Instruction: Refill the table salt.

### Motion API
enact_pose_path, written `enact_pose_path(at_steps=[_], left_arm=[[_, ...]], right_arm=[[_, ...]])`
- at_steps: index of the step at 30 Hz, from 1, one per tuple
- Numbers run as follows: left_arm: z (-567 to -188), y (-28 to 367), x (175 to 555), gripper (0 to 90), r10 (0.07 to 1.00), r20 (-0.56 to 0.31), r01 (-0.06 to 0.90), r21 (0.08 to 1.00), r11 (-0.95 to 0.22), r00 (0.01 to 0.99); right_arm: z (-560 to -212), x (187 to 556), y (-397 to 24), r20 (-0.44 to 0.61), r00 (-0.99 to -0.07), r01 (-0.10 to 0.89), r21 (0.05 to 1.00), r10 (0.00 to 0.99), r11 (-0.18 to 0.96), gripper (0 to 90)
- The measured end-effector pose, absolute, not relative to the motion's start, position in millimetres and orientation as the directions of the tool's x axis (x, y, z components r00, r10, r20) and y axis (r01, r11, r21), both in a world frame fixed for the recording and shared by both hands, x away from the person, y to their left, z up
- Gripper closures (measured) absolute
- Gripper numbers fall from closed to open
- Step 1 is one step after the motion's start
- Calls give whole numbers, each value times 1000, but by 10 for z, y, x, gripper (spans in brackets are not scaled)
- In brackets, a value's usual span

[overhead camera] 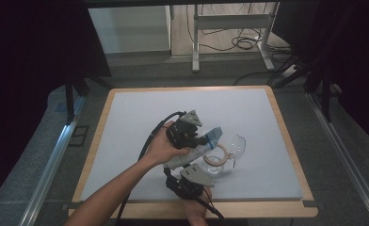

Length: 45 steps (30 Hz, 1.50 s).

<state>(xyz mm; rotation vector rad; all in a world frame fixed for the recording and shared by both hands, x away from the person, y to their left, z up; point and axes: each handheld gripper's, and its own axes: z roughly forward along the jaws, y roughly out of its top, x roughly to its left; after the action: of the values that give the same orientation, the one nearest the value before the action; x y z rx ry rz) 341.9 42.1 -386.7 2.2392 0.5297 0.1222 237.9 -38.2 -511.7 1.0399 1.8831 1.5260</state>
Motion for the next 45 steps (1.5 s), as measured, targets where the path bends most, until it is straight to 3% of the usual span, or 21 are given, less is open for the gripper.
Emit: enact_pose_path(at_steps=[45], left_arm=[[-3845, 324, 3510, 900, 394, -110, 348, 717, -604, 912]], right_arm=[[-4978, 2407, -371, 12, -572, 234, 961, 820, 149, 426]])
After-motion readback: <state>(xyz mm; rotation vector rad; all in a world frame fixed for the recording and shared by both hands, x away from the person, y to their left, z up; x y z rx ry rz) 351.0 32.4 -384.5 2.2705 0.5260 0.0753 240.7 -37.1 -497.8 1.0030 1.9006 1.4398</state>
